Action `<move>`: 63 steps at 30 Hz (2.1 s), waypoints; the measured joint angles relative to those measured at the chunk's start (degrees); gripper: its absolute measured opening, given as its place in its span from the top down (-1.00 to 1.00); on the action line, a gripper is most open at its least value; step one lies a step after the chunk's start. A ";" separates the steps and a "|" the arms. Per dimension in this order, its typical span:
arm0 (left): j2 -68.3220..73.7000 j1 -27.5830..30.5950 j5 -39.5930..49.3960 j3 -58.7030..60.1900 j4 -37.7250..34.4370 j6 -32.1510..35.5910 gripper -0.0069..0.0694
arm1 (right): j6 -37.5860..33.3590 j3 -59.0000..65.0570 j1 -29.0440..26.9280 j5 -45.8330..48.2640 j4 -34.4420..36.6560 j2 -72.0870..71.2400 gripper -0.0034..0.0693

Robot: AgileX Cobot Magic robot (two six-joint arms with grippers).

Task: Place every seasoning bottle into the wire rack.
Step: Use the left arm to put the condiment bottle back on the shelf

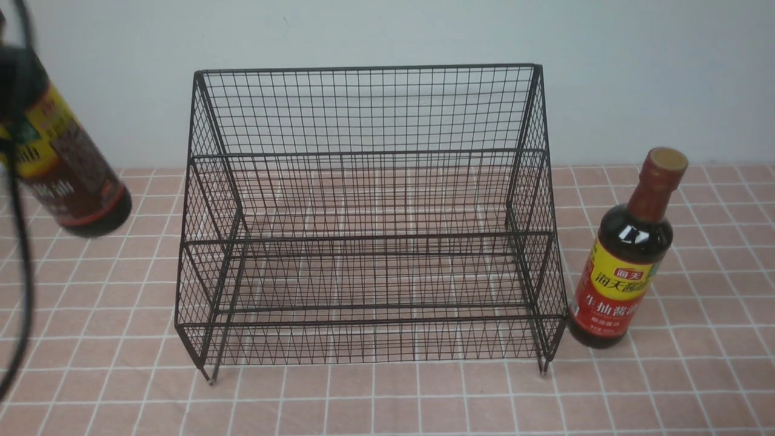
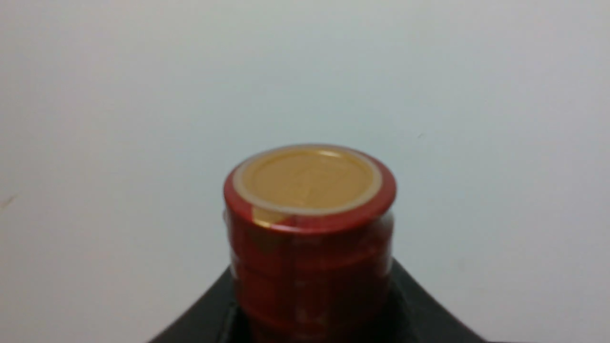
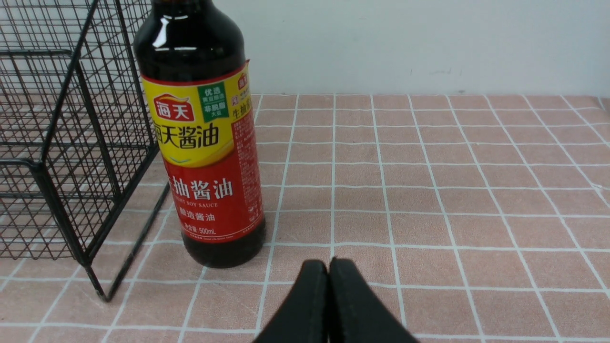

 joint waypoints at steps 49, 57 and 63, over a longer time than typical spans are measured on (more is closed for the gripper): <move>18.30 -17.87 22.98 -3.81 2.36 -4.26 0.03 | 0.00 0.00 0.00 0.00 0.00 0.00 0.94; 13.64 -17.87 25.58 -4.20 2.17 -3.16 -0.46 | 0.00 0.00 0.00 0.00 0.00 0.00 0.94; 0.29 -17.87 35.72 -4.23 2.27 -2.58 -0.13 | 0.00 0.00 0.00 0.00 0.00 0.00 0.94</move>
